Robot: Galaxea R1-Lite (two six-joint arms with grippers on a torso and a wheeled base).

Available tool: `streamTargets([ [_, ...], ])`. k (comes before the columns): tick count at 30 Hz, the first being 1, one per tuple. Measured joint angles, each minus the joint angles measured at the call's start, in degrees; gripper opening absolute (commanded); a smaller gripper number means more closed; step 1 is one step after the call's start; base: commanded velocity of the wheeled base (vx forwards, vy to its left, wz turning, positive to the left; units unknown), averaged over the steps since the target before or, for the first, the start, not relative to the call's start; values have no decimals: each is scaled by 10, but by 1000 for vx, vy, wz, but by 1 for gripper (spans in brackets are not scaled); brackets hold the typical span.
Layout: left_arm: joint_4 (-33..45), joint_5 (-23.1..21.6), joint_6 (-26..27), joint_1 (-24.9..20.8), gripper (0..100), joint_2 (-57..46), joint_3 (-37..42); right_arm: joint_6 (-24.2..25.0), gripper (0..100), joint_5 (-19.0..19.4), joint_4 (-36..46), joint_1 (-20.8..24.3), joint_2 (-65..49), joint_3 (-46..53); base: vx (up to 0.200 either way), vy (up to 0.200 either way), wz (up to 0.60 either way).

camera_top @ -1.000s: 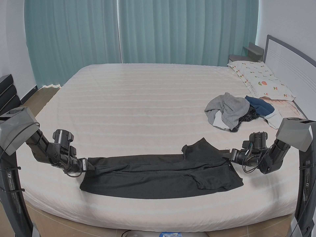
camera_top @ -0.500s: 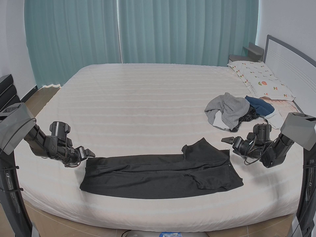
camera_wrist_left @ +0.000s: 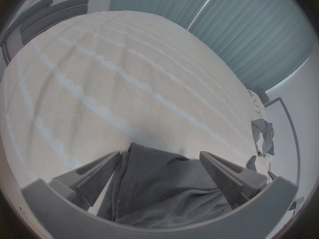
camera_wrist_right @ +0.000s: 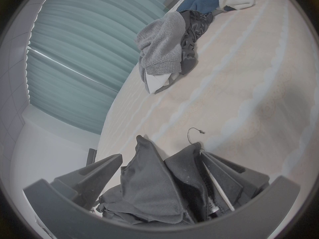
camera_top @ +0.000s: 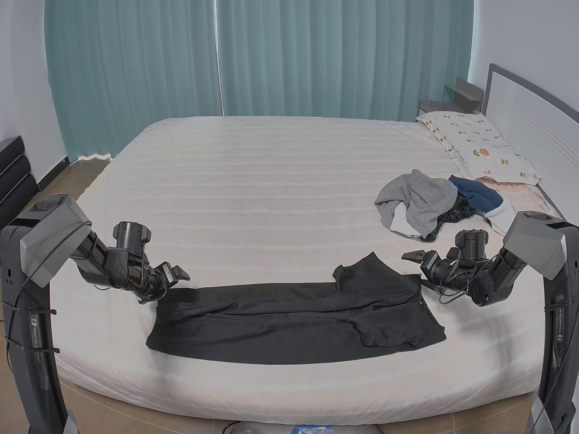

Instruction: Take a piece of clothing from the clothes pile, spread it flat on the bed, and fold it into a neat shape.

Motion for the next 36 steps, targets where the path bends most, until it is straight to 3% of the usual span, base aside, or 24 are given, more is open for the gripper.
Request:
streamTargets([
  [3,-22,16,2,-4,100,15,-4,1,100,-2,1,0,7,-6,0,0,0],
  [4,-31,22,2,-5,0,20,-5,1,100,-2,1,1,9,-8,0,0,0],
  [15,-46,34,-5,-8,0,42,-9,1,100,-21,-1,6,31,-32,0,0,0],
  [16,-46,34,-5,-8,0,42,-9,1,0,-26,-1,6,33,-33,0,0,0],
  [22,-39,34,-6,-5,0,43,-9,-1,0,-55,-3,8,42,-42,0,0,0],
  [30,-36,33,-5,-5,0,44,-9,-4,0,-60,-6,5,44,-44,0,0,0],
  [31,-34,33,-5,-5,100,44,-9,-4,0,-60,-6,5,44,-44,0,0,0],
  [34,-32,33,-5,-4,100,44,-9,-6,0,-60,-6,4,44,-44,0,0,0],
  [35,-32,33,-5,-4,100,44,-8,-6,100,-60,-6,4,44,-44,0,0,0],
  [36,-32,32,-5,-4,100,44,-8,-7,100,-60,-6,4,44,-44,0,0,0],
])
